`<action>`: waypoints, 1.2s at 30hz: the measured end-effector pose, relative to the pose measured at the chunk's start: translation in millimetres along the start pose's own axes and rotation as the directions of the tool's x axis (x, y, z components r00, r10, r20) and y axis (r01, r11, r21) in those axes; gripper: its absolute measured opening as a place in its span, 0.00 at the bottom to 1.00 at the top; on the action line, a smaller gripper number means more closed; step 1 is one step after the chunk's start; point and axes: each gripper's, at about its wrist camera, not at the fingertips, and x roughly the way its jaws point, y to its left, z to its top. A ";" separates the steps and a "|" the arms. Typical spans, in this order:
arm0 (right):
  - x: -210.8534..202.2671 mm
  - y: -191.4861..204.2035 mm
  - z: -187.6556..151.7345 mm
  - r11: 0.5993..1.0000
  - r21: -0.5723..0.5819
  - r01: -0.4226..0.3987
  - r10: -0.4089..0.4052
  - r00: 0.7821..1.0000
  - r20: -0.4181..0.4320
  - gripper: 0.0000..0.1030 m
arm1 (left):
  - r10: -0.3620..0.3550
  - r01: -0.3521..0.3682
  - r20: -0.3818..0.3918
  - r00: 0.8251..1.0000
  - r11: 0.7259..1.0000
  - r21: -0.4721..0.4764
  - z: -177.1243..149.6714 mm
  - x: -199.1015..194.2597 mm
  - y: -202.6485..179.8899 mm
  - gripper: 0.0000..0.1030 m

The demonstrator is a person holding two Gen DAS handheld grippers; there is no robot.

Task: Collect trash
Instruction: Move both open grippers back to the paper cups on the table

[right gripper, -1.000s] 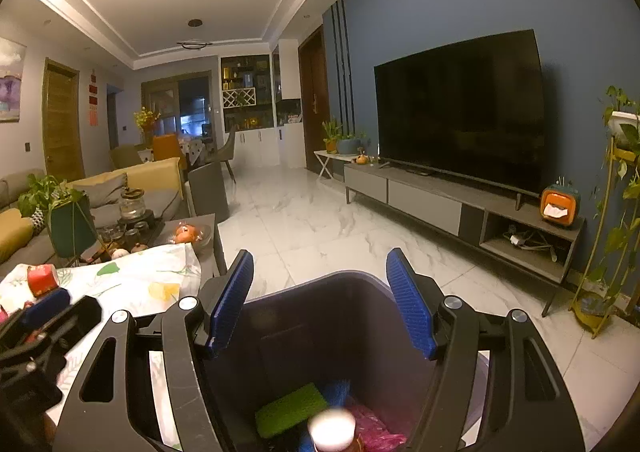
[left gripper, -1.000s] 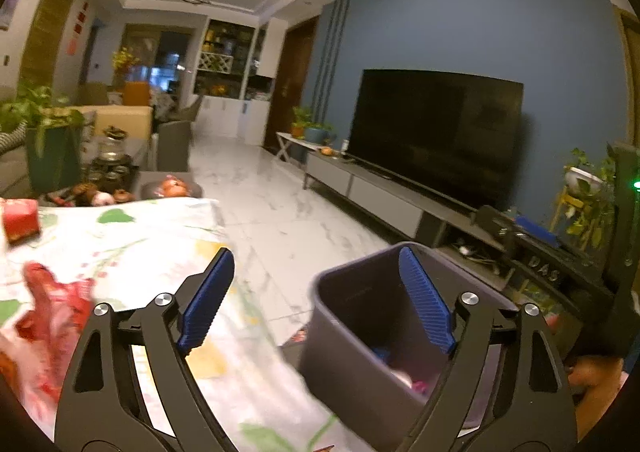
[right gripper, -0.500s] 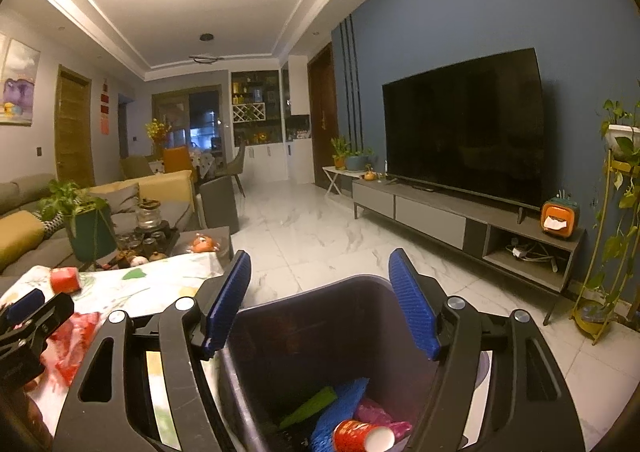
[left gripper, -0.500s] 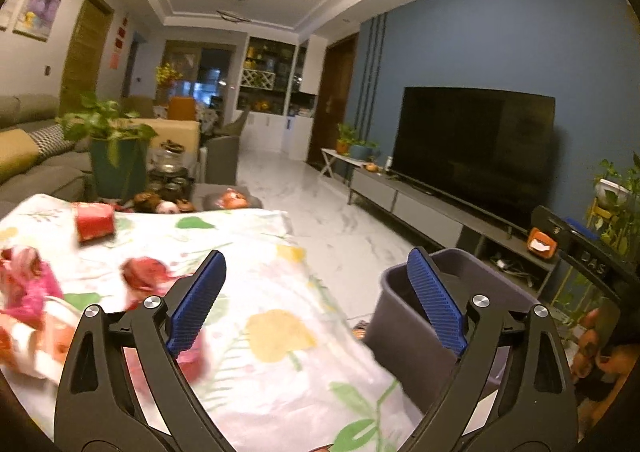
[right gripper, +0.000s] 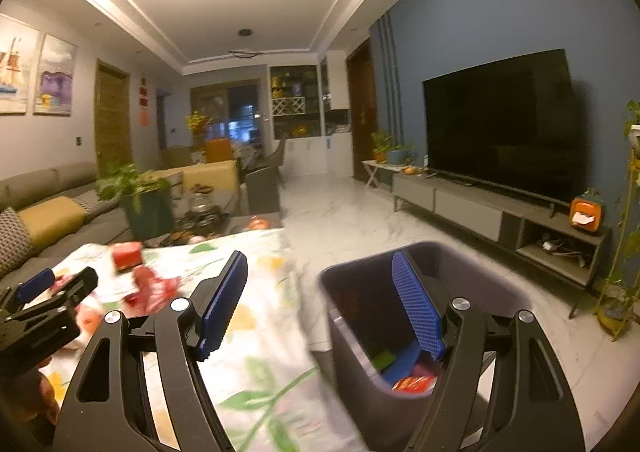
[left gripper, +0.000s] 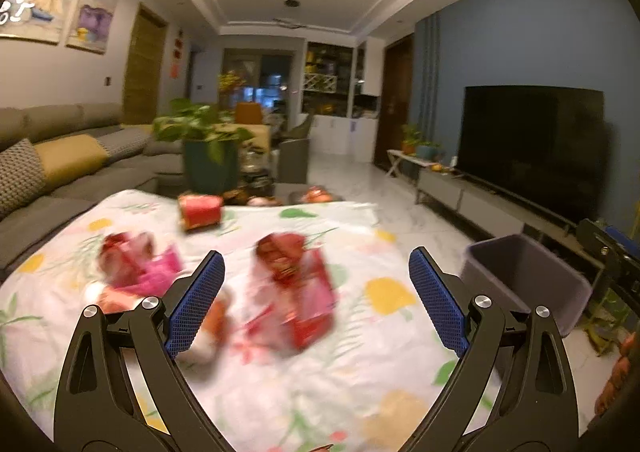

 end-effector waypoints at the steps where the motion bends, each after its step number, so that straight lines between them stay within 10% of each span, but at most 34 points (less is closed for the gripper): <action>1: -2.6 6.3 -2.6 1.000 -0.001 -0.013 0.013 1.000 -0.005 0.71 | 0.010 -0.010 -0.002 1.000 1.000 -0.003 -1.6 -2.3 5.1 0.89; 36: 8.5 149.5 -49.9 0.969 -0.046 -0.243 0.236 0.965 -0.111 0.71 | 0.258 -0.259 -0.027 0.966 0.962 -0.090 -47.7 -48.9 170.3 0.89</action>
